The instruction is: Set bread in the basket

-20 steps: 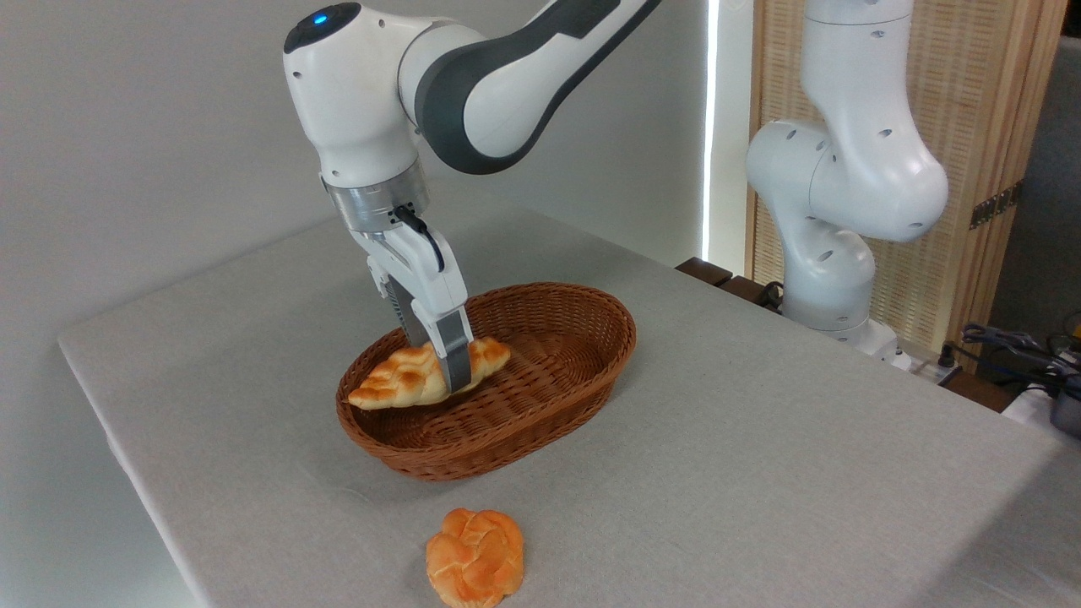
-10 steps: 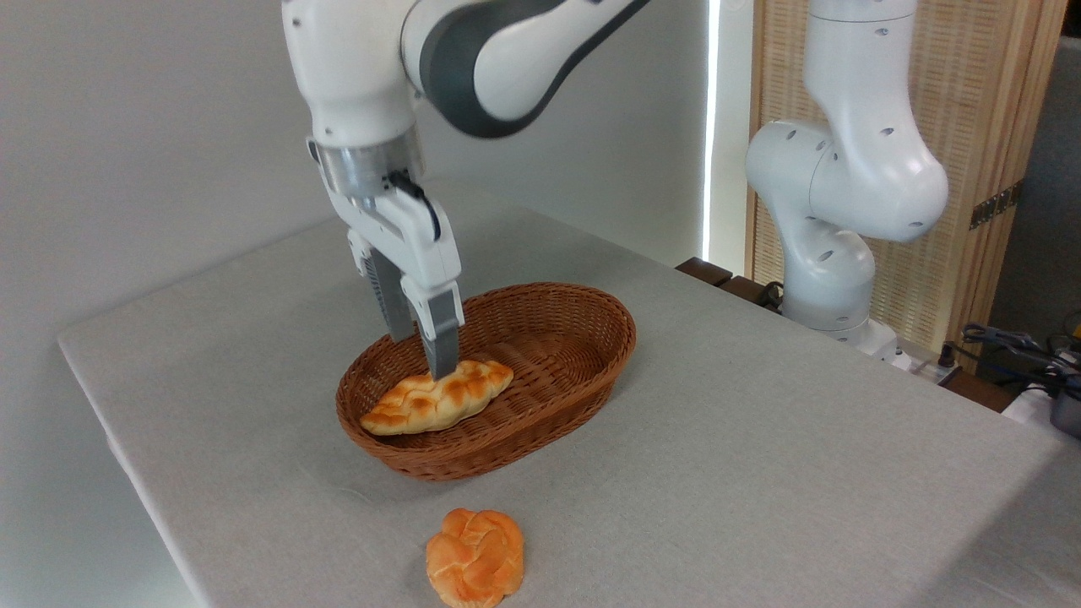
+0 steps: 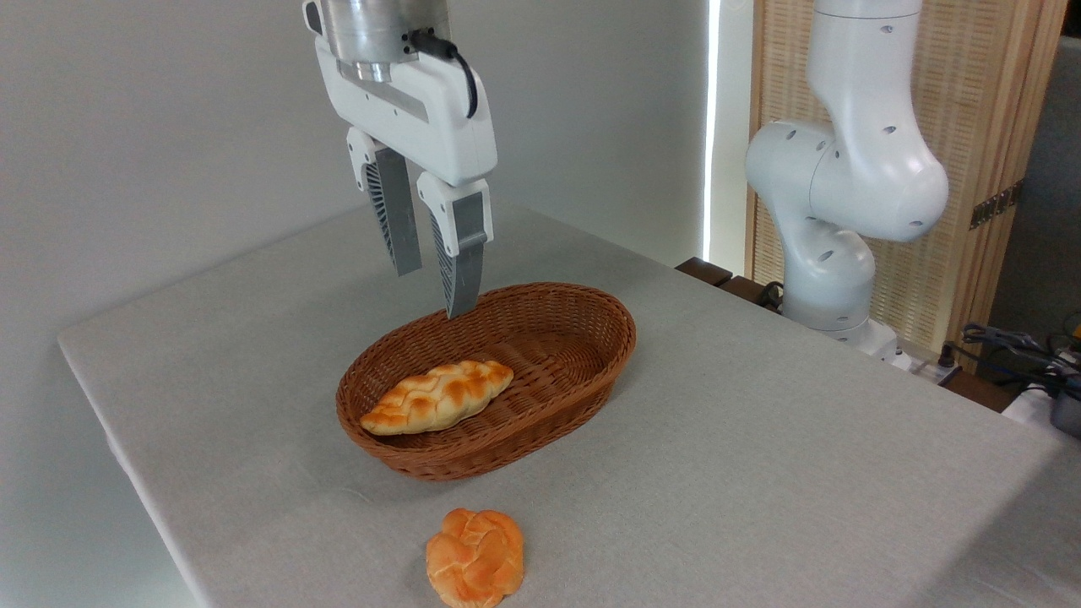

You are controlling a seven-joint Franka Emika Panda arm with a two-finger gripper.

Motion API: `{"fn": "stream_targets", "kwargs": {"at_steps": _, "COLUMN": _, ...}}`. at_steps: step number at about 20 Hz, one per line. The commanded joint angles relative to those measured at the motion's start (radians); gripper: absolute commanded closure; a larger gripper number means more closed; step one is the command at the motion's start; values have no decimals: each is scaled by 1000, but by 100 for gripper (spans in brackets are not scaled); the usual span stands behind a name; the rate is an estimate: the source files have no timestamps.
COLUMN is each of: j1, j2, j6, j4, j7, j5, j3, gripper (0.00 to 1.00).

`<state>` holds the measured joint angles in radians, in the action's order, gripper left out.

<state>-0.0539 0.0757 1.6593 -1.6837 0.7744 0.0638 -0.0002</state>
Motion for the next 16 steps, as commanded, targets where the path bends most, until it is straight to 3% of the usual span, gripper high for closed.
{"fn": "stream_targets", "kwargs": {"at_steps": 1, "j1": -7, "j2": -28, "j6": -26, "j4": 56, "j7": 13, "j5": 16, "j3": 36, "gripper": 0}}
{"fn": "stream_targets", "kwargs": {"at_steps": 5, "j1": -7, "j2": -31, "j6": -26, "j4": 58, "j7": -3, "j5": 37, "j3": 40, "gripper": 0}}
{"fn": "stream_targets", "kwargs": {"at_steps": 16, "j1": -4, "j2": -36, "j6": -32, "j4": 58, "j7": -55, "j5": 17, "j3": 34, "gripper": 0}}
